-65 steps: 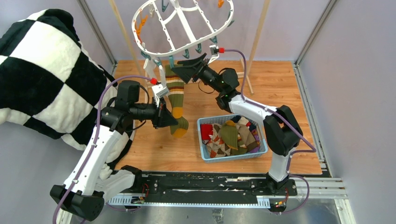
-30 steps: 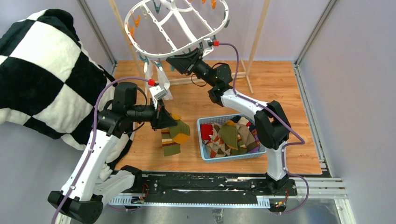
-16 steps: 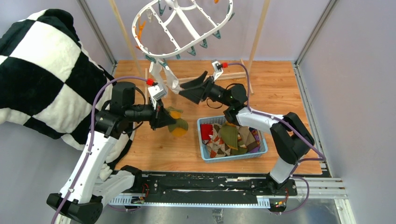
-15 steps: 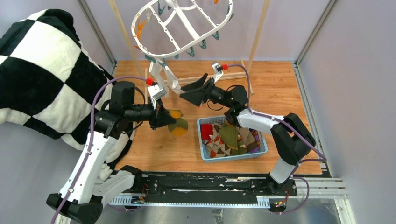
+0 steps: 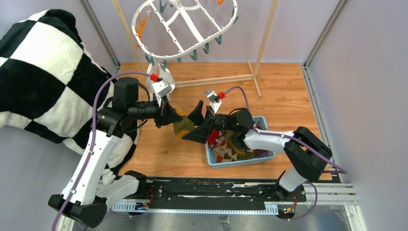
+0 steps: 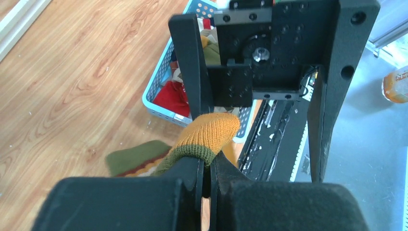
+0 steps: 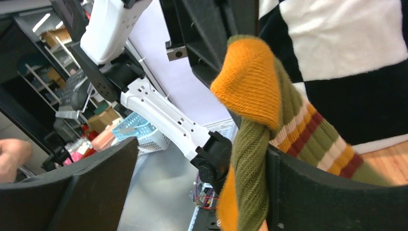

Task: Remove the socks clipped to the hanger
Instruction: Remove the sock from the hanger.

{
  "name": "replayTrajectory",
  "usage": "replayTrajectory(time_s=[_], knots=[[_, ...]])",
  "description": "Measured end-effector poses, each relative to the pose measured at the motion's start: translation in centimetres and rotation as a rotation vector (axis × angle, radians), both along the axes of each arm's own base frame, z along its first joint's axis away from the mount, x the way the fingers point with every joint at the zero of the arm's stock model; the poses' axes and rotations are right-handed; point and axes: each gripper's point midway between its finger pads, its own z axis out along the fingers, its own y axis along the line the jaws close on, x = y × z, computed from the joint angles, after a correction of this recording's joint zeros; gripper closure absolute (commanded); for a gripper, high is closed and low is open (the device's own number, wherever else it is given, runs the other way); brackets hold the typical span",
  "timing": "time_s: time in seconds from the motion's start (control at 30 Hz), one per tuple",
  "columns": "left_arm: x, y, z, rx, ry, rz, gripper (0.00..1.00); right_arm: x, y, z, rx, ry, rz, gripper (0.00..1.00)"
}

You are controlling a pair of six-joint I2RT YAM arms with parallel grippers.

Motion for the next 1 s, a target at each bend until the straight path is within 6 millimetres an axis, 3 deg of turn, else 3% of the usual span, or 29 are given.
replayTrajectory(time_s=[0.1,0.17,0.2,0.23,0.27,0.3,0.33,0.5,0.67,1.0], knots=[[0.0,0.0,0.3,-0.003,-0.006,-0.001,1.0,-0.9,0.6,-0.2,0.005,-0.024,0.019,0.42],[-0.1,0.0,0.6,-0.005,-0.008,-0.002,0.99,-1.2,1.0,-0.6,0.001,-0.028,0.027,0.67],[-0.1,0.0,0.7,-0.008,-0.009,-0.002,0.9,-1.2,1.2,-0.9,-0.004,-0.027,0.028,0.77],[-0.1,0.0,0.8,-0.01,-0.008,-0.001,0.72,-1.1,1.4,-1.1,-0.01,-0.022,0.027,0.86],[-0.1,0.0,0.9,-0.012,-0.007,0.002,0.47,-1.0,1.5,-1.3,-0.014,-0.021,0.024,0.94],[-0.1,0.0,0.9,-0.011,-0.01,0.002,0.17,-0.9,1.5,-1.4,-0.018,-0.02,0.021,0.99],[-0.2,0.0,1.0,-0.015,0.001,0.012,0.02,-0.8,1.6,-1.4,-0.022,-0.021,0.018,1.0],[0.4,0.7,1.2,0.01,-0.014,0.073,0.0,0.2,0.6,-1.6,-0.07,-0.012,-0.021,1.0],[1.3,1.9,0.9,0.073,-0.039,0.153,0.0,0.9,-3.3,-1.7,-0.193,-0.03,-0.139,1.0],[3.1,5.4,-0.4,0.157,-0.067,0.309,0.0,-1.9,-12.2,-1.3,-0.391,-0.092,-0.365,1.0]])
